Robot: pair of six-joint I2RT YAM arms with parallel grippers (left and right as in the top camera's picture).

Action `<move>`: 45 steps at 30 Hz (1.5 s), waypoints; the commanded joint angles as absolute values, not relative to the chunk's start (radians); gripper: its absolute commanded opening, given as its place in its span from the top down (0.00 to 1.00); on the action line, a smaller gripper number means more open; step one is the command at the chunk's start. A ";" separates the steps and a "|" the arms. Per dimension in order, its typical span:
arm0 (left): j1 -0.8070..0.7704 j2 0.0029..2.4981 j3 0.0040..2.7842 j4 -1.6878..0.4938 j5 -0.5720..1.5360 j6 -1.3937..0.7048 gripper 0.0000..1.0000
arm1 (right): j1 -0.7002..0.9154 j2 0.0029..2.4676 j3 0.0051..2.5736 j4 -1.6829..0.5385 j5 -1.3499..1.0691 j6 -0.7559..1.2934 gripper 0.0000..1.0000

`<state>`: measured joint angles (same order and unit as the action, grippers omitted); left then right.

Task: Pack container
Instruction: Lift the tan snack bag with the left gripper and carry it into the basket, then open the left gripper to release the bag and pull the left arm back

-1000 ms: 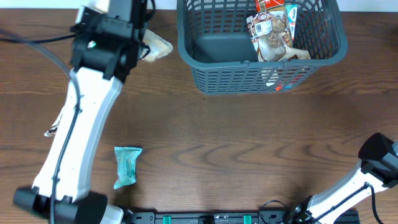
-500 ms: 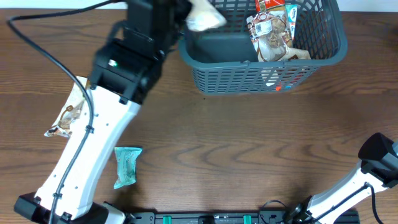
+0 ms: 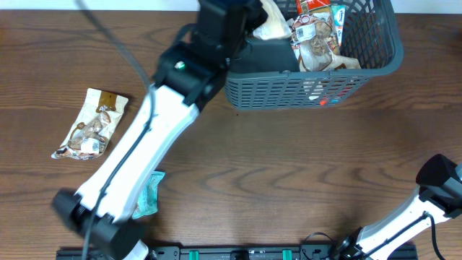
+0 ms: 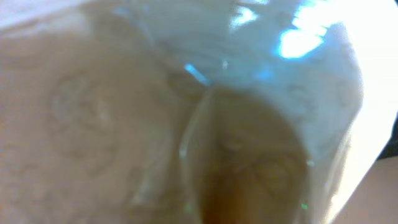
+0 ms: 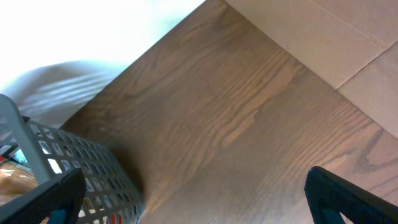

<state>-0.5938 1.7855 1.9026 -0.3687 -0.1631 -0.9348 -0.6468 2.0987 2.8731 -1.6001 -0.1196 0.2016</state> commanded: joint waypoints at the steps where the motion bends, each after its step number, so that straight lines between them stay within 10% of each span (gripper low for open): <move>1: -0.593 1.839 1.921 -0.350 -0.168 -0.905 0.95 | -0.649 2.083 2.880 -1.602 -0.124 0.209 0.01; 7: -0.593 1.910 1.921 -0.351 -0.168 -0.905 0.88 | -0.649 2.083 2.880 -1.602 -0.124 0.209 0.01; 13: -0.593 1.931 1.921 -0.360 -0.168 -0.883 0.55 | -0.649 2.084 2.880 -1.602 -0.124 0.209 0.01; 35: -0.559 1.786 1.927 -0.380 -0.178 -0.711 0.37 | -0.649 2.083 2.880 -1.602 -0.124 0.209 0.01; 45: -0.479 1.468 1.927 -0.765 -0.629 -0.891 0.36 | -0.649 2.084 2.880 -1.602 -0.124 0.209 0.01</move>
